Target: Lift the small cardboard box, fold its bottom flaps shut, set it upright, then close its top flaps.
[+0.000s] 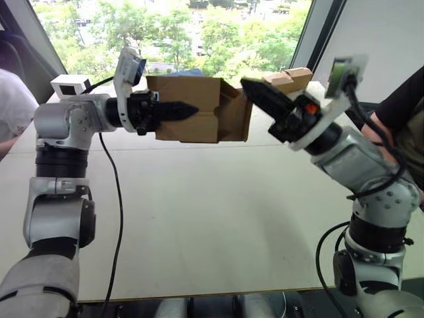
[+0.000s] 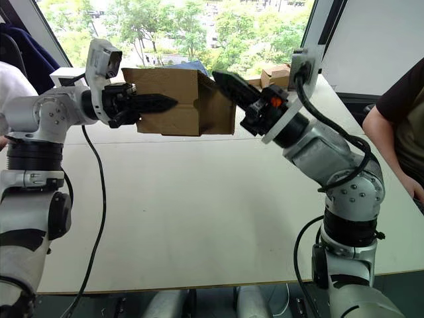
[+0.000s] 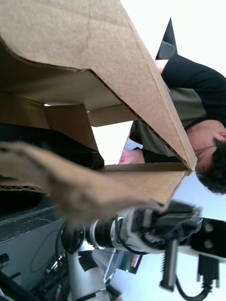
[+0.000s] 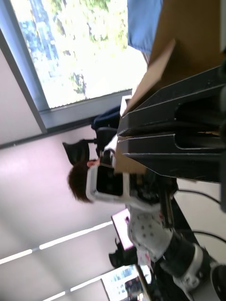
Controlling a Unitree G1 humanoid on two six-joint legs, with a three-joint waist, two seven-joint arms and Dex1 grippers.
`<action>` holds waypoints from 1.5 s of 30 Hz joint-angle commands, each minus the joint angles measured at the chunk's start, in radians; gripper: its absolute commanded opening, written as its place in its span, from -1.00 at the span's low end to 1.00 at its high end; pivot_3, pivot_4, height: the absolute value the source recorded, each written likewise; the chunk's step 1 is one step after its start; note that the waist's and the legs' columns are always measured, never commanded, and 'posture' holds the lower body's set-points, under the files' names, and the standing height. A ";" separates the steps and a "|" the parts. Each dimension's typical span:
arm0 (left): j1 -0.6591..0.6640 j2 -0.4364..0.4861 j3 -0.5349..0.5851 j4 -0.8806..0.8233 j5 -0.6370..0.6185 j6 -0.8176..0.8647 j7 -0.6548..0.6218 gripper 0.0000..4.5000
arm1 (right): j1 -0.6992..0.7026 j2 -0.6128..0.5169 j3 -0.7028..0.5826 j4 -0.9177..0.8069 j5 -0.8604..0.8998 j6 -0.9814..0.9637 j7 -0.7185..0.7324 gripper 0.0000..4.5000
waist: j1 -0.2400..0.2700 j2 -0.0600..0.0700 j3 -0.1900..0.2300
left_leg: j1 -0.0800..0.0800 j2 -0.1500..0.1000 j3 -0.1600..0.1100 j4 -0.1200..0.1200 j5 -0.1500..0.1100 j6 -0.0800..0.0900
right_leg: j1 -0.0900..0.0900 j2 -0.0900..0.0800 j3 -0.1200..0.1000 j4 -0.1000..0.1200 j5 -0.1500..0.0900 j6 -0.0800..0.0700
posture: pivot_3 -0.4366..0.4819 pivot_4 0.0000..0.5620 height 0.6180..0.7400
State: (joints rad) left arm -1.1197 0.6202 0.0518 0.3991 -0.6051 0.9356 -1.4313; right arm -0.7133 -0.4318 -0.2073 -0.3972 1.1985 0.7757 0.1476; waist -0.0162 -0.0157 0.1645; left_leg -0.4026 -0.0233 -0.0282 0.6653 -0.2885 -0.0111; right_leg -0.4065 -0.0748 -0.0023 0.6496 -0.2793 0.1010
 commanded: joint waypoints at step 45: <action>0.014 0.015 0.031 -0.090 -0.118 0.045 0.066 -1.00 | -0.002 0.071 0.091 -0.016 -0.175 -0.032 0.185 -0.98 | -0.001 0.000 0.000 | -0.001 0.000 0.000 0.000 0.001 -0.001 | -0.002 0.000 0.000 0.001 0.000 0.000 | -0.05 -0.47 1.00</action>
State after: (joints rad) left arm -1.1029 0.6261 0.0551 0.3142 -0.7098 0.9936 -1.3667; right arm -0.6840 -0.3518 -0.0944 -0.3668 1.0142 0.7517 0.3221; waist -0.0169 -0.0156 0.1645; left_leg -0.4037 -0.0234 -0.0285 0.6654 -0.2880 -0.0120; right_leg -0.4080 -0.0745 -0.0023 0.6505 -0.2793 0.1010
